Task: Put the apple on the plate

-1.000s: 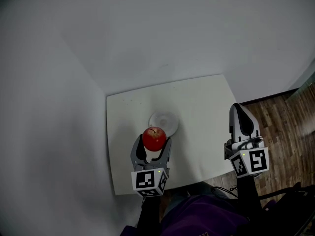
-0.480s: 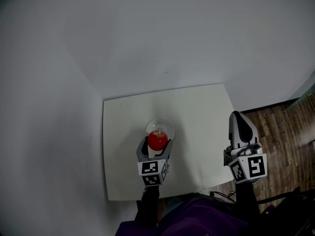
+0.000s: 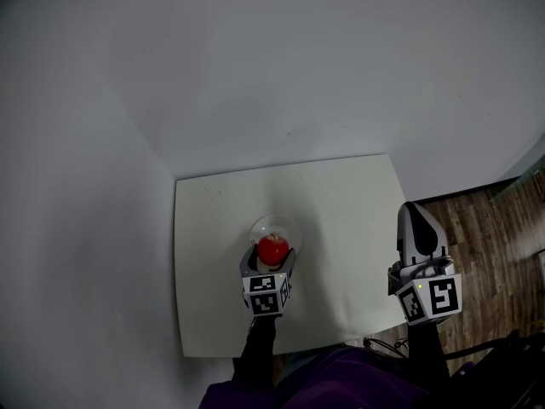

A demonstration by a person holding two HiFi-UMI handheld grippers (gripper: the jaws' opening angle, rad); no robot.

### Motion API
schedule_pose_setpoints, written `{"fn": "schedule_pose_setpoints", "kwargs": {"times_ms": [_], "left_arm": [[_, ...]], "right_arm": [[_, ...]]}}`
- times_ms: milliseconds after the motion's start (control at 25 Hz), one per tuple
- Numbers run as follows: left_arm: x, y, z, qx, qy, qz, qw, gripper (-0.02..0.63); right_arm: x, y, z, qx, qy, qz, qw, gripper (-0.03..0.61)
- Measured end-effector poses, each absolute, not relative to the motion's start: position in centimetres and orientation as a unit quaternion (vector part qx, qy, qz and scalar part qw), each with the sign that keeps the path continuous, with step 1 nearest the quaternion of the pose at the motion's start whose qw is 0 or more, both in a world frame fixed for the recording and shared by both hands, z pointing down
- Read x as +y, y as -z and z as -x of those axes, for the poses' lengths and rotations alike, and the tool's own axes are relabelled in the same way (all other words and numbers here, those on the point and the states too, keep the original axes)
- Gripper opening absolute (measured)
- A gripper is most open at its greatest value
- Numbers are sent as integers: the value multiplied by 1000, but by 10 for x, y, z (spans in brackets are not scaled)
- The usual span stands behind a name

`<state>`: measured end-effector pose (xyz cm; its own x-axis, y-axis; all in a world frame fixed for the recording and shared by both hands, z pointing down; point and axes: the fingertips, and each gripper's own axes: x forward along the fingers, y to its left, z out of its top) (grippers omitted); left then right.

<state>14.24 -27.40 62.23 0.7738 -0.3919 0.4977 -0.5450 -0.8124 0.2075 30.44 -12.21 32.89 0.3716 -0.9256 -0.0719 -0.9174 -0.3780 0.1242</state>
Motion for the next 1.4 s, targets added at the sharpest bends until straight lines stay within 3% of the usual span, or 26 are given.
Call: {"fn": "schedule_pose_setpoints", "kwargs": {"times_ms": [720, 1040, 1400], "left_arm": [[-275, -655, -154, -241, -267, -916, 180, 407], [-278, -651, -157, -247, -261, -922, 148, 410], [-283, -581, -149, -271, -156, -943, 117, 420]], "right_arm": [[-119, -327, -312, -545, 67, -835, 34, 12], [-122, -325, -310, -548, 66, -833, 31, 12], [-128, -325, -306, -557, 70, -827, 21, 12]]}}
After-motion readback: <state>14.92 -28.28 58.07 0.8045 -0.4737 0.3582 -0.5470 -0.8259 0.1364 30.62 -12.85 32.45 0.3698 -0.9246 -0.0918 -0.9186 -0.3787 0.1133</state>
